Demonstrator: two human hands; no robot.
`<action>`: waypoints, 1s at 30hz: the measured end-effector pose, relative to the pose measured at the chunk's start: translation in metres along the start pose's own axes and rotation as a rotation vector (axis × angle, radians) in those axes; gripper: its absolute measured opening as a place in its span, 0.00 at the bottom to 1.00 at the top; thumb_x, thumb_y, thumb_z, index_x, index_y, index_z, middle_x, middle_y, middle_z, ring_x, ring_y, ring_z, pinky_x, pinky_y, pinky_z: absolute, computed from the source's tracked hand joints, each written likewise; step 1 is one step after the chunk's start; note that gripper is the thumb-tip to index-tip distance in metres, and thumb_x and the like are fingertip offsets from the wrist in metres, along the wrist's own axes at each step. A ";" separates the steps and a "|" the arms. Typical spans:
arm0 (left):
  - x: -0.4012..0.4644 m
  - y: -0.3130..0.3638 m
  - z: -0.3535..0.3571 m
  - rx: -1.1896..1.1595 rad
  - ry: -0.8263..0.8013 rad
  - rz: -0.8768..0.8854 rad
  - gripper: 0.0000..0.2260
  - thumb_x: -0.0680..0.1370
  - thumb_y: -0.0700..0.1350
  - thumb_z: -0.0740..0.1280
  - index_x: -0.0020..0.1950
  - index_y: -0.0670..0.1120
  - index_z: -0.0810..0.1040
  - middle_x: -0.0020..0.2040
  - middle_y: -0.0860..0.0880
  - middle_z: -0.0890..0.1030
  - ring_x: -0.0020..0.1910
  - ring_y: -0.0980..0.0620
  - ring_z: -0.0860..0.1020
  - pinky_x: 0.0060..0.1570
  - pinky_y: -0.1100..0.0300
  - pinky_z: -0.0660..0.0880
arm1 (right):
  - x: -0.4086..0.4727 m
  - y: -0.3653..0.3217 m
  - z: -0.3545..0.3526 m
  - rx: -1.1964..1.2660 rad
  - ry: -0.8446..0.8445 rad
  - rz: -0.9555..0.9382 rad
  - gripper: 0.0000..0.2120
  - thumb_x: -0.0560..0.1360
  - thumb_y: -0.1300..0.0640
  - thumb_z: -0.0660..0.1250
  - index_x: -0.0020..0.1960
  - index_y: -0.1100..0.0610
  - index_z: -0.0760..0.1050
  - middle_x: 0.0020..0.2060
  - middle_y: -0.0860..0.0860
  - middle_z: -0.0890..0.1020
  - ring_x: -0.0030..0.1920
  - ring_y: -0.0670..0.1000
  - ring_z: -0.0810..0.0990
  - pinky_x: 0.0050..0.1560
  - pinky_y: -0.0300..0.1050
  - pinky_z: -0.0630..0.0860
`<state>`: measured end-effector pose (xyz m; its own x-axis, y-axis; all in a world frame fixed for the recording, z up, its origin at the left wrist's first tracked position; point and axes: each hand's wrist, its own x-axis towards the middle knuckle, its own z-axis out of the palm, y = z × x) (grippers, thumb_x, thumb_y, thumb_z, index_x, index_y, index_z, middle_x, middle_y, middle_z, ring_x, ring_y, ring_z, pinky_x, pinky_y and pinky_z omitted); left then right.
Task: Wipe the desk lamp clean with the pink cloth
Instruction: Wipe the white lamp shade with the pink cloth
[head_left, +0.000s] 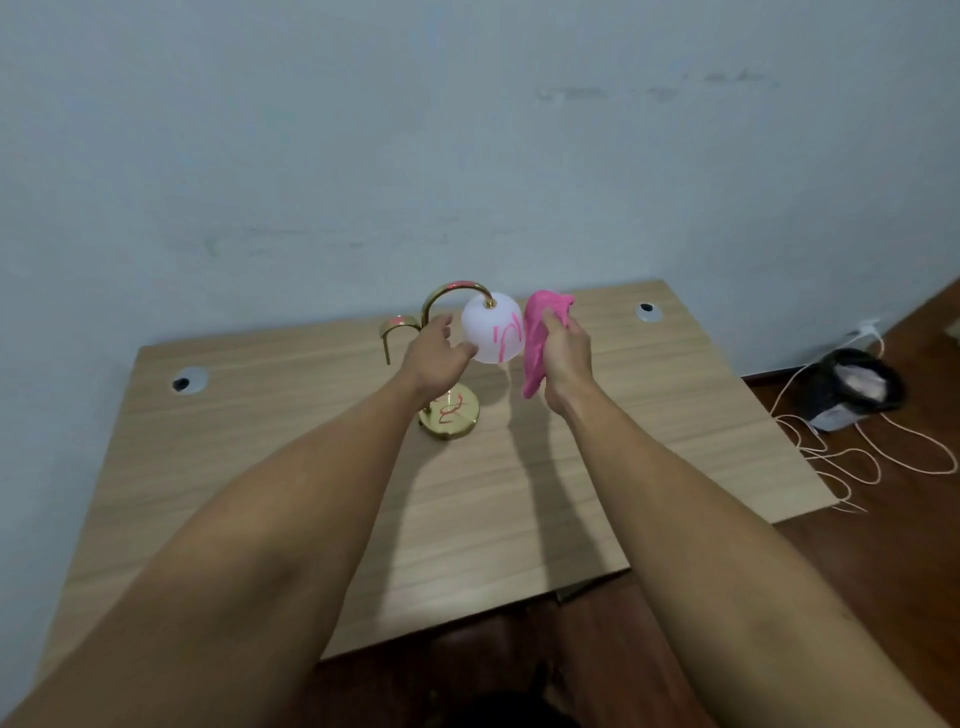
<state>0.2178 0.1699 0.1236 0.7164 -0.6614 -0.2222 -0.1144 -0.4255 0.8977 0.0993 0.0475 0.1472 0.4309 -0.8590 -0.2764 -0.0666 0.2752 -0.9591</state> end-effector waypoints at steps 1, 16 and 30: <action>0.001 -0.002 0.000 -0.002 -0.010 0.006 0.34 0.80 0.48 0.69 0.83 0.45 0.59 0.80 0.41 0.66 0.77 0.44 0.69 0.76 0.45 0.68 | 0.000 0.000 0.001 -0.020 0.000 -0.026 0.08 0.83 0.53 0.62 0.50 0.53 0.79 0.48 0.56 0.81 0.50 0.54 0.80 0.55 0.52 0.79; 0.033 -0.004 -0.004 0.008 -0.205 0.182 0.25 0.88 0.54 0.52 0.84 0.51 0.55 0.83 0.54 0.60 0.80 0.57 0.58 0.76 0.62 0.54 | -0.029 0.067 0.017 -0.509 -0.184 -0.506 0.32 0.80 0.63 0.55 0.83 0.55 0.52 0.82 0.52 0.57 0.83 0.53 0.54 0.82 0.58 0.54; 0.043 0.001 -0.010 -0.090 -0.209 0.123 0.16 0.86 0.52 0.56 0.74 0.55 0.69 0.70 0.52 0.77 0.67 0.53 0.75 0.54 0.63 0.70 | -0.028 0.075 0.026 -0.565 -0.141 -0.539 0.39 0.77 0.70 0.54 0.83 0.59 0.41 0.83 0.52 0.42 0.83 0.52 0.40 0.82 0.60 0.51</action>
<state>0.2549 0.1470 0.1188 0.5418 -0.8222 -0.1743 -0.1240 -0.2833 0.9510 0.1059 0.1037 0.0845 0.6410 -0.7386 0.2090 -0.2471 -0.4563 -0.8548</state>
